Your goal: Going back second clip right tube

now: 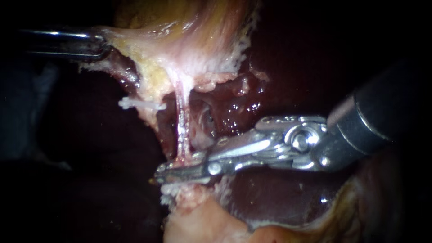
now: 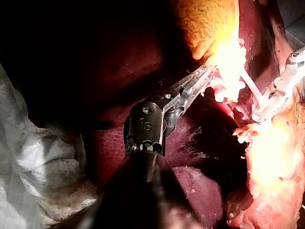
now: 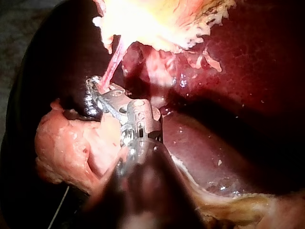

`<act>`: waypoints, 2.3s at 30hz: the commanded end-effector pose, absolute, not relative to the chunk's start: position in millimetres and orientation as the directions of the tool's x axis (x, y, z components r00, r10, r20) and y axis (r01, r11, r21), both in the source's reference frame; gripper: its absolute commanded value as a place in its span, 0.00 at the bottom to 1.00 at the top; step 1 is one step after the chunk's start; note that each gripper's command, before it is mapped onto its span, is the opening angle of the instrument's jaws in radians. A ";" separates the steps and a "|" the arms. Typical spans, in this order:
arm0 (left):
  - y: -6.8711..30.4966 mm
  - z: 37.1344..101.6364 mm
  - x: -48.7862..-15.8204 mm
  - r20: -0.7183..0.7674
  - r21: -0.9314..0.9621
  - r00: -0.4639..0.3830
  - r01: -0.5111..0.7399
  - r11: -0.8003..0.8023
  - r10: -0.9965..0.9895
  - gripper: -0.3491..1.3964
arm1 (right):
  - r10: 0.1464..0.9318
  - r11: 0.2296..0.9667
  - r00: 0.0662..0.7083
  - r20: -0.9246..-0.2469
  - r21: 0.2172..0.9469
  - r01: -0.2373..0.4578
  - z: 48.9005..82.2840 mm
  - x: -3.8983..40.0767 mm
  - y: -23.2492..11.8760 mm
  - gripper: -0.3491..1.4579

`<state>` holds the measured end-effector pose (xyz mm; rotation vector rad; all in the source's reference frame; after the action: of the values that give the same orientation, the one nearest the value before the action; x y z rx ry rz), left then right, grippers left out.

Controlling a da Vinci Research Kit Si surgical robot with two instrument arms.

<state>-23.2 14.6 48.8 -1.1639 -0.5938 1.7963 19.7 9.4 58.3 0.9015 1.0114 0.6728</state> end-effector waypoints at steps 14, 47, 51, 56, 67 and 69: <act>14.6 48.8 -23.2 -0.468 -0.764 -0.165 -0.418 -0.491 0.868 0.00 | 0.818 0.502 0.331 -0.471 0.865 -0.011 61.5 20.9 6.6 0.44; 14.5 48.8 -23.0 -0.468 -0.764 -0.165 -0.418 -0.492 0.868 0.00 | 0.482 0.854 0.375 -0.792 0.521 0.004 59.5 6.9 10.5 0.47; 14.5 48.8 -23.0 -0.468 -0.764 -0.165 -0.418 -0.492 0.868 0.00 | 0.461 0.867 0.377 -0.803 0.498 -0.001 59.0 5.5 11.2 0.47; 14.5 48.9 -23.1 -0.469 -0.763 -0.165 -0.418 -0.492 0.868 0.00 | 0.444 0.876 0.377 -0.813 0.482 0.008 58.6 4.7 11.7 0.47; 13.6 51.4 -24.8 -0.481 -0.753 -0.160 -0.428 -0.500 0.862 0.00 | 0.443 0.876 0.377 -0.813 0.482 0.008 58.7 4.7 11.6 0.47; 13.5 52.0 -25.1 -0.481 -0.752 -0.167 -0.427 -0.502 0.861 0.00 | 0.443 0.877 0.377 -0.813 0.481 0.008 58.8 4.7 11.6 0.47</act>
<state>-25.3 13.4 52.2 -1.1698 -0.5730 1.8052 4.7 11.6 58.7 0.4463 1.1599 0.2905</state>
